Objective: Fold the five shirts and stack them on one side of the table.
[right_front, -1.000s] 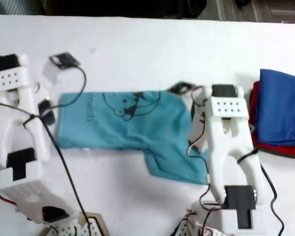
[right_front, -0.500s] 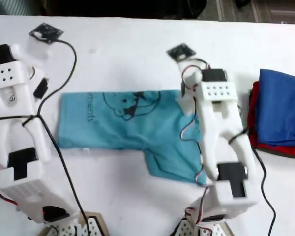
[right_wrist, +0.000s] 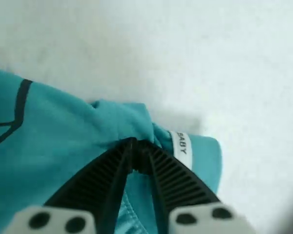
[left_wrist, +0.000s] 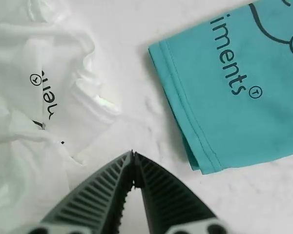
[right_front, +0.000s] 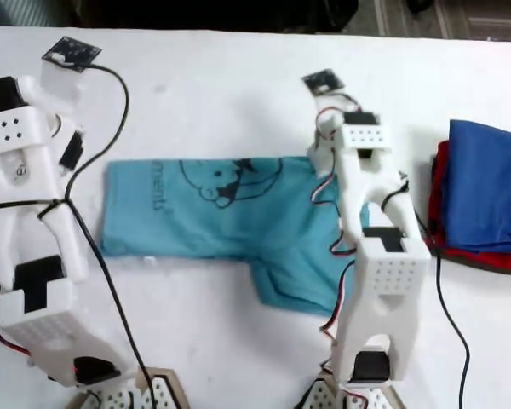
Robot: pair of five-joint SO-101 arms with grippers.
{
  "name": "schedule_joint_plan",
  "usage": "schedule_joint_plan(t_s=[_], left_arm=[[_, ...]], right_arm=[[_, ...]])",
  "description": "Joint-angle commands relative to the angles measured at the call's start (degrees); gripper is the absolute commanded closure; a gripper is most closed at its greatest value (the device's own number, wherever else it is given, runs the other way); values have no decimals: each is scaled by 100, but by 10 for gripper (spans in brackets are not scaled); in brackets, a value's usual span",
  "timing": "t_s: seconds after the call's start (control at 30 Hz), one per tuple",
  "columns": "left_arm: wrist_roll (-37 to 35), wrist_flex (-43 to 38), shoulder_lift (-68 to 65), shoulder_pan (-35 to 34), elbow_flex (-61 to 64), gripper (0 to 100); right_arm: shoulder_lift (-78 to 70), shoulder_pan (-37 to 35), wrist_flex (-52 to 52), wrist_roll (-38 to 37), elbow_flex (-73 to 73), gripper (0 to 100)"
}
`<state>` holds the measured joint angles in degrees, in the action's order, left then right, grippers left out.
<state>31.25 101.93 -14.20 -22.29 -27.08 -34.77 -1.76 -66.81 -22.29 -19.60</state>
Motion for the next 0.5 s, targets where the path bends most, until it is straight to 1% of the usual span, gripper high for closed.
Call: schedule_joint_plan(t_s=[0.0,0.2,0.47], left_arm=[[-44,26,347,233,-158,977],[-35,0,734,1068,-167,974],[-35,0,716,2264,-158,972]], right_arm=[[488,48,-1270,35,-958,981],[1446,13,-3081,35,-2145,981],[3442,338,-3169,79,-2224,981]])
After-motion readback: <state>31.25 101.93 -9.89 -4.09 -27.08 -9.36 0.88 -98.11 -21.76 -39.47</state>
